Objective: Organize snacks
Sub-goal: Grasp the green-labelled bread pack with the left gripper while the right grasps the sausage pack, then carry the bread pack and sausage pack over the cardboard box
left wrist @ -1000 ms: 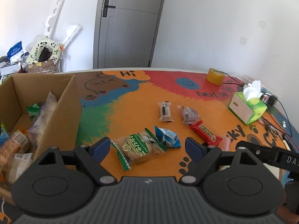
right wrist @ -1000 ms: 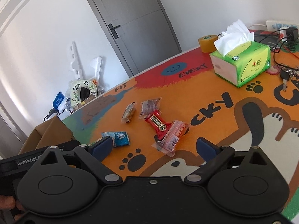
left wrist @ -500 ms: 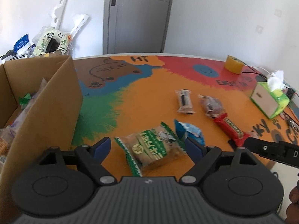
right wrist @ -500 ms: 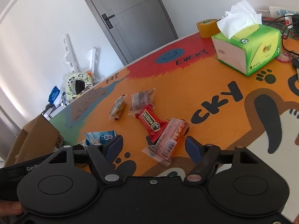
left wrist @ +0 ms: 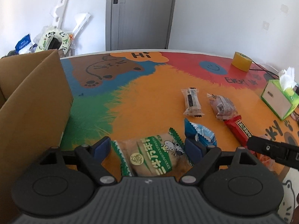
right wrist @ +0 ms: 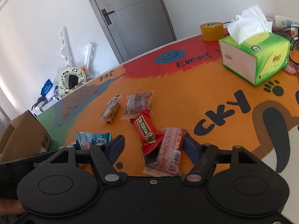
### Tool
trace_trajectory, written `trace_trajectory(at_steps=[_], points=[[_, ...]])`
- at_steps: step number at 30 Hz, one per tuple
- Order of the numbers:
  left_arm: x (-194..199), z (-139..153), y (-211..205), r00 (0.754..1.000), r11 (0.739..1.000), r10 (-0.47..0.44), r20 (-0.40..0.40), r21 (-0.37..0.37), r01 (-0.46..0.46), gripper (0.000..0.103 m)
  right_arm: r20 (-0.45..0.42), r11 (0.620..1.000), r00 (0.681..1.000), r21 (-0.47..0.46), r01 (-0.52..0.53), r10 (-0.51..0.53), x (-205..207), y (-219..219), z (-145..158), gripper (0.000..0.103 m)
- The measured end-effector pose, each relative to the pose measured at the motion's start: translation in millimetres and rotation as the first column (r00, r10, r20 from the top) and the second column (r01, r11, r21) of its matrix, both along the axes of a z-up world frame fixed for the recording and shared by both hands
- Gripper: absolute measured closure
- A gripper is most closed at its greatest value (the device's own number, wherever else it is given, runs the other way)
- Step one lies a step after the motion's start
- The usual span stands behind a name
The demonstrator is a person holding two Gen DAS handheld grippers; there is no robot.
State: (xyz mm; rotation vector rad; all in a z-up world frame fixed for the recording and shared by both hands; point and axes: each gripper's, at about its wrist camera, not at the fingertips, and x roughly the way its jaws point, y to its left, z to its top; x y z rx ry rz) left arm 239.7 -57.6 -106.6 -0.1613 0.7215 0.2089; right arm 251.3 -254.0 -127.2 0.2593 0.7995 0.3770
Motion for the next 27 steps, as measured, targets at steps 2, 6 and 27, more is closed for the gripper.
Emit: trace_trajectory(at_steps=[2,6,27], points=[[-2.3,-0.3,-1.7,1.000,1.000,-0.011,0.005,0.005,0.011,0.020,0.004,1.000,1.000,-0.006,0.001,0.000,-0.2,0.0,-0.8,0.059],[-7.0,0.7,-4.8,0.999,0.999,-0.033,0.015,0.013,0.033,0.037,-0.009,1.000,1.000,0.024,-0.010,0.010,-1.8,-4.7,-2.8,0.077],[-53.5,16.4,-19.7,0.992,0.993,-0.107,0.067,-0.036,0.109,0.059,0.011,0.997,1.000,0.083,-0.005,0.004,-48.8,-20.6,6.4,0.083]])
